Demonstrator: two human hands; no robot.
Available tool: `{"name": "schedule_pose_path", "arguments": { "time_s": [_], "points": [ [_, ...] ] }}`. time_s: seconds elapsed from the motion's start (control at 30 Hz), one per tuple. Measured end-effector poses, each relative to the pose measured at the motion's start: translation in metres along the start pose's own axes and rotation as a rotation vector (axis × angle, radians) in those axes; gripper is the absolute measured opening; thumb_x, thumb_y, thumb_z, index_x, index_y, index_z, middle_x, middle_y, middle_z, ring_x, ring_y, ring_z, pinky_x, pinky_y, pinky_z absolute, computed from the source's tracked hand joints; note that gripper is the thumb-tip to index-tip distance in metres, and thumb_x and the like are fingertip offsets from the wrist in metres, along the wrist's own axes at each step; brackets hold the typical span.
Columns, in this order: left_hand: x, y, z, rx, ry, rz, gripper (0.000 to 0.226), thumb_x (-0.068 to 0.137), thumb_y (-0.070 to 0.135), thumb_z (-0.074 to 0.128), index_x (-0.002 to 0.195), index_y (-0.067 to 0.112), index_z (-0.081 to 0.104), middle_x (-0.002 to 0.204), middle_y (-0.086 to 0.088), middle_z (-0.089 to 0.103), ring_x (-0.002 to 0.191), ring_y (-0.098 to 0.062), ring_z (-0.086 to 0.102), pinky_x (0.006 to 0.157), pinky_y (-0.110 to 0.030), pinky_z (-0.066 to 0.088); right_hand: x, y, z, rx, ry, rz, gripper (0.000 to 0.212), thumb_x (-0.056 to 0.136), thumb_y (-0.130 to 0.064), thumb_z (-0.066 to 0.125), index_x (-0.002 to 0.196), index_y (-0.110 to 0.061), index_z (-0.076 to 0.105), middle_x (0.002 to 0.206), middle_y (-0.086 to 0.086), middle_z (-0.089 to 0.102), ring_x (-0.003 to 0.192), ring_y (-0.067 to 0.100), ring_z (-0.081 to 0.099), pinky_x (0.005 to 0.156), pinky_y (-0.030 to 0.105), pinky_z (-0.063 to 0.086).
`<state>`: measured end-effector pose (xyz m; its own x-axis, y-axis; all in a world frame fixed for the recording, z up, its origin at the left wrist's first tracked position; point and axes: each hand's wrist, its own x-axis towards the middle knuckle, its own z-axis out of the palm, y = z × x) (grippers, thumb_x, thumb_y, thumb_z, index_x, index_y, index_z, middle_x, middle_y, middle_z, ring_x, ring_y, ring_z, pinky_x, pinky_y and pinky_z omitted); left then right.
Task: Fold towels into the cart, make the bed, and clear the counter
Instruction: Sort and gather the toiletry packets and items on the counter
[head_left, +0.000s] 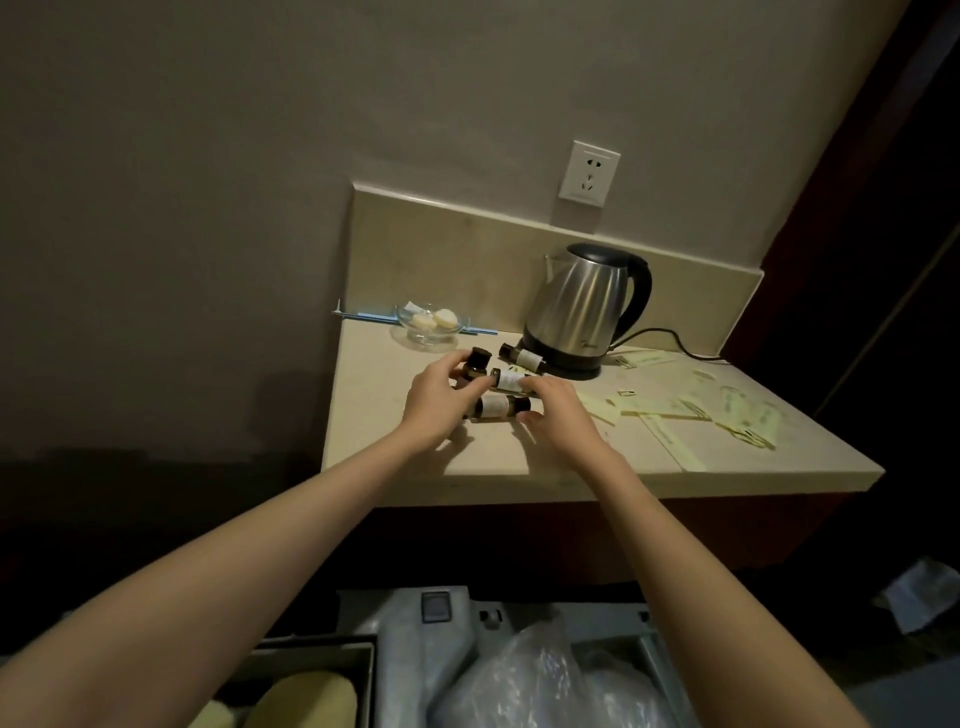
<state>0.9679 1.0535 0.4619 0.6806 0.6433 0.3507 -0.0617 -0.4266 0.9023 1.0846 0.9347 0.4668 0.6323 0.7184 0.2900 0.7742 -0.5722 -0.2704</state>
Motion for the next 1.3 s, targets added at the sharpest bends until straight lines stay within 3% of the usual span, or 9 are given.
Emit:
{"name": "schedule_pose_path", "arguments": {
  "time_s": [0.23,0.37,0.43,0.53,0.7,0.87,0.97,1.1,1.3],
  "points": [
    [0.012,-0.006,-0.006,0.099,-0.153,0.016,0.044,0.098,0.021,0.049,0.140,0.013,0.041,0.120,-0.009,0.060,0.107,-0.024,0.057,0.091,-0.033,0.043,0.017,0.000,0.017,0.039,-0.059,0.026,0.032,0.082,-0.018,0.069,0.113,-0.014,0.062,0.111,0.009,0.065,0.104,0.028,0.057,0.089,0.041,0.047],
    [0.016,-0.001,-0.002,0.134,-0.211,-0.009,0.040,0.100,0.022,0.042,0.138,0.010,0.039,0.101,-0.007,0.056,0.094,-0.020,0.054,0.080,-0.030,0.042,0.015,0.003,0.007,0.209,-0.023,0.036,0.035,0.074,-0.016,0.076,0.107,-0.011,0.065,0.105,0.005,0.065,0.092,0.018,0.056,0.078,0.030,0.045],
    [0.017,-0.001,-0.002,0.140,-0.254,-0.015,0.043,0.097,0.028,0.050,0.134,0.010,0.038,0.103,-0.004,0.054,0.095,-0.016,0.052,0.077,-0.026,0.042,0.011,0.004,-0.002,0.260,-0.030,0.018,0.035,0.075,-0.017,0.076,0.109,-0.013,0.067,0.105,0.004,0.066,0.093,0.015,0.057,0.078,0.028,0.045],
    [0.017,-0.001,0.000,0.178,-0.346,-0.030,0.061,0.080,0.040,0.071,0.124,0.015,0.038,0.119,-0.005,0.051,0.108,-0.018,0.051,0.092,-0.036,0.046,0.005,0.002,-0.016,0.343,-0.100,-0.016,0.036,0.075,-0.016,0.078,0.109,-0.014,0.069,0.103,0.002,0.069,0.095,0.014,0.061,0.084,0.030,0.049],
    [0.019,0.007,0.007,0.407,-0.419,0.034,0.064,0.066,0.035,0.084,0.111,0.012,0.046,0.106,-0.004,0.056,0.097,-0.019,0.054,0.081,-0.035,0.047,-0.005,-0.005,-0.033,0.500,-0.123,-0.050,0.034,0.071,-0.004,0.078,0.104,-0.010,0.071,0.094,0.002,0.069,0.090,0.013,0.062,0.084,0.029,0.049],
    [0.017,0.010,0.009,0.339,-0.418,0.057,0.047,0.068,0.023,0.084,0.096,0.014,0.047,0.086,0.004,0.055,0.078,-0.011,0.051,0.062,-0.021,0.041,-0.006,0.001,-0.031,0.695,-0.091,0.004,0.043,0.070,0.006,0.076,0.098,-0.015,0.051,0.096,0.012,0.069,0.092,0.022,0.067,0.082,0.035,0.054],
    [0.023,0.006,0.007,0.332,-0.427,0.047,0.036,0.071,0.020,0.081,0.095,0.015,0.054,0.084,0.004,0.056,0.078,-0.012,0.053,0.066,-0.025,0.042,0.000,0.009,-0.026,0.739,-0.103,0.037,0.047,0.075,0.004,0.074,0.113,-0.011,0.053,0.107,0.011,0.065,0.099,0.019,0.064,0.081,0.026,0.054],
    [0.035,-0.002,-0.005,0.276,-0.420,0.029,0.021,0.074,0.015,0.078,0.079,0.023,0.059,0.076,0.005,0.058,0.078,-0.014,0.053,0.070,-0.028,0.041,0.016,0.025,-0.016,0.533,-0.018,0.070,0.042,0.080,-0.008,0.073,0.120,-0.011,0.059,0.116,0.001,0.060,0.106,0.011,0.054,0.083,0.021,0.043],
    [0.051,-0.005,-0.002,0.199,-0.387,-0.004,0.023,0.077,0.009,0.076,0.096,0.003,0.065,0.089,-0.012,0.067,0.079,-0.018,0.060,0.079,-0.034,0.050,0.051,0.034,0.001,0.392,0.002,0.103,0.048,0.081,-0.012,0.073,0.127,-0.014,0.058,0.130,0.004,0.056,0.121,0.020,0.050,0.096,0.028,0.040]
  ]
}}
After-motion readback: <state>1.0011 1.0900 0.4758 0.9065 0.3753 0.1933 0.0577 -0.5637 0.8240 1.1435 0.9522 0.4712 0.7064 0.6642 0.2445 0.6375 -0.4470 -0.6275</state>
